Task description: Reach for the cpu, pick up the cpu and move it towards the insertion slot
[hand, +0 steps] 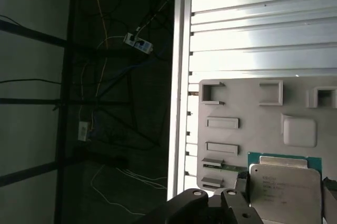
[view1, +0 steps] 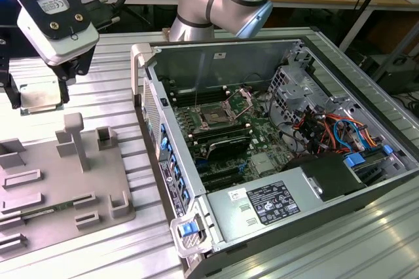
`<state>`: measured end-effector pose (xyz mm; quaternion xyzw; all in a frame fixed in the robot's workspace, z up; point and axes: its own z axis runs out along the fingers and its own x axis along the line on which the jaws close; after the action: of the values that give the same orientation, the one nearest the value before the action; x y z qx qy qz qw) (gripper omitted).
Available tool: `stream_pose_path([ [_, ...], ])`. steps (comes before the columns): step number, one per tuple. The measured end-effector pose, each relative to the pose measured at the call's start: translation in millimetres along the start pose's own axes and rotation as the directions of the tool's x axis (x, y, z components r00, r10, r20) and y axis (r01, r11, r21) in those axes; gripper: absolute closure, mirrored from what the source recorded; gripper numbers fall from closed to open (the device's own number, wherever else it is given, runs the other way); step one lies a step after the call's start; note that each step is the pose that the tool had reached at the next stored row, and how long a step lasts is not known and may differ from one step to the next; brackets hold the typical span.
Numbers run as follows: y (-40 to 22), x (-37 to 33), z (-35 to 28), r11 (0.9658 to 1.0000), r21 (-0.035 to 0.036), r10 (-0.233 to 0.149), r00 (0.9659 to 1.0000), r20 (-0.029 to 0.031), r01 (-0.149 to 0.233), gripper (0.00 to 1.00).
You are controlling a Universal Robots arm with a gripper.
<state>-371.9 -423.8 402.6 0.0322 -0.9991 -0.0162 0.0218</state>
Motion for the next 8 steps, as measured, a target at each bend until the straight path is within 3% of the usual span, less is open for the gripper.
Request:
stream_pose_path([
  [8,-0.3,-5.4,-0.3,1.0000,0.0000,0.000,1.0000,-0.0001,0.000,0.45],
])
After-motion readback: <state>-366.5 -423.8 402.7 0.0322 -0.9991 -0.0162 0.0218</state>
